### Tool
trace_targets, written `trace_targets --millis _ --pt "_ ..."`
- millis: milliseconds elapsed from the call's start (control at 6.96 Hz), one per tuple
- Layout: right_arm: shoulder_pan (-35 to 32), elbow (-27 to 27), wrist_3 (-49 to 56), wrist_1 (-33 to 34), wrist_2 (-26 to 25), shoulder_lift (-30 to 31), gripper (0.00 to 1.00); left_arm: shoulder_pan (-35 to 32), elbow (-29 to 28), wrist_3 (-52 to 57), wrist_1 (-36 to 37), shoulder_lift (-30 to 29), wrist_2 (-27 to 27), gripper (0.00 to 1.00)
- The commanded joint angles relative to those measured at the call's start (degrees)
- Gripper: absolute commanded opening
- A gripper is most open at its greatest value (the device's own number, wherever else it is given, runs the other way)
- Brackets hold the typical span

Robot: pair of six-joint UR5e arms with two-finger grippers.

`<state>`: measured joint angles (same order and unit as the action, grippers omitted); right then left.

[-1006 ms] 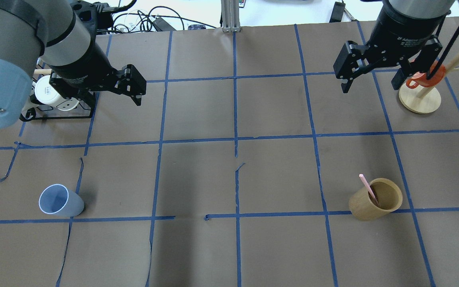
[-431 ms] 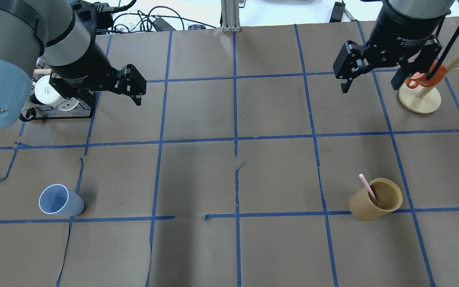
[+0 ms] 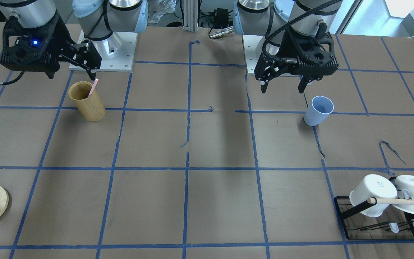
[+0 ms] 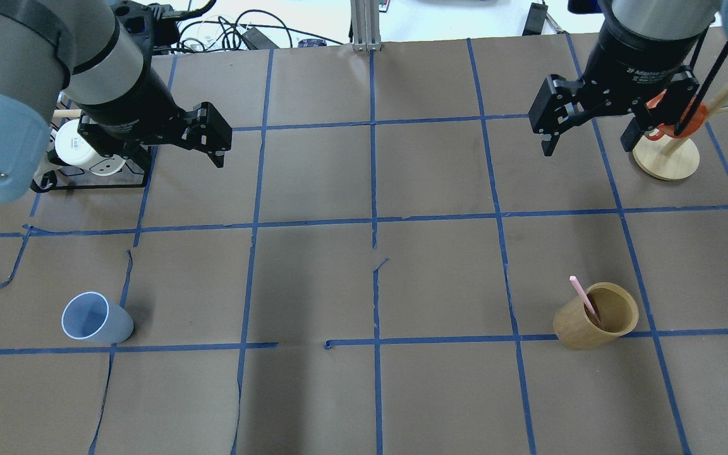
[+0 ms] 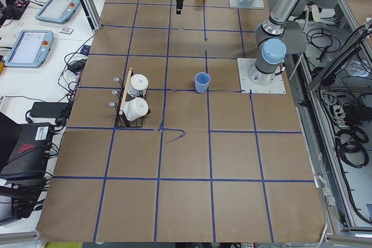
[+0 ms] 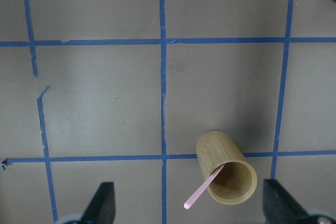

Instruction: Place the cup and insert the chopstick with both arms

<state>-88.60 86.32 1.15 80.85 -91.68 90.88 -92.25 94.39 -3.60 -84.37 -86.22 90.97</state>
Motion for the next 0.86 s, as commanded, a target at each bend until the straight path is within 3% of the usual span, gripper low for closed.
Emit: trace_targets --millis 0,718 --pt "0.01 0.17 -0.01 0.01 -0.07 0.0 1.0 -0.03 0.0 0.0 0.0 0.0 0.0 1.0" --pt "0.45 0.26 -1.24 0.02 -0.07 -0.7 1.0 0.06 0.0 0.0 0.0 0.0 0.0 1.0"
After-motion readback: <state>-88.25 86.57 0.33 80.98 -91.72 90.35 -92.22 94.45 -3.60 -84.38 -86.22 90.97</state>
